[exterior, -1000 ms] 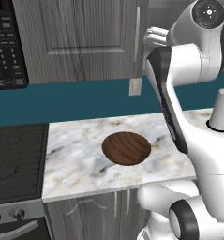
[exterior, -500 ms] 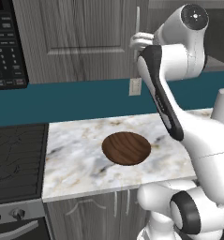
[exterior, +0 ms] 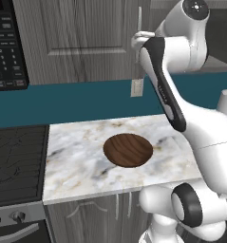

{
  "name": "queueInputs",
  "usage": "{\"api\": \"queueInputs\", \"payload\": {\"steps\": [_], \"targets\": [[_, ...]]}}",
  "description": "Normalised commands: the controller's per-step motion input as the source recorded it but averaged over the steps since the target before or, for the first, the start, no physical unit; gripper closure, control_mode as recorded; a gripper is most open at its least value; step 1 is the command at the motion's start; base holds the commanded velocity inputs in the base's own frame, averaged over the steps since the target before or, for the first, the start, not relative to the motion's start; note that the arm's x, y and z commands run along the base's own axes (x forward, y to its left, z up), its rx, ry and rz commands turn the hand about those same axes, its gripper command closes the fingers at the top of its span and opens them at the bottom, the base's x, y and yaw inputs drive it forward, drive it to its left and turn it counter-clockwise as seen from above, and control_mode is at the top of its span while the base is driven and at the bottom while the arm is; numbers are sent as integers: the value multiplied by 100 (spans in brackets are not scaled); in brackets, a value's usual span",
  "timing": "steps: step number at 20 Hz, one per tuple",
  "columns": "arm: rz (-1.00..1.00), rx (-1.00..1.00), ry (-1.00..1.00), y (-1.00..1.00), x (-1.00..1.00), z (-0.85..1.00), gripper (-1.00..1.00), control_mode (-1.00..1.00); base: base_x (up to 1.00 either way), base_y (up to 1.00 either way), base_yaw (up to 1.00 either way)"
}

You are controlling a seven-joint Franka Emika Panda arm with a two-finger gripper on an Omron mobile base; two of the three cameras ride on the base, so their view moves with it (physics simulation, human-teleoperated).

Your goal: Open the cabinet and setup a tea strainer by placing it in the bowl upright.

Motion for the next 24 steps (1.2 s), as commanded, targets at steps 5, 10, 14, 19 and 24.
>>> {"api": "queueInputs", "payload": {"steps": [5,10,14,19,24], "targets": [[-9,-12,0,17,33,1,-100,-100,0,0,0],[-1,-11,-1,0,38,2,-100,-100,0,0,0],[0,-7,-1,0,32,0,-100,-100,0,0,0],[0,0,-4,0,46,0,-100,-100,0,0,0],[0,0,-4,0,35,0,-100,-100,0,0,0]]}}
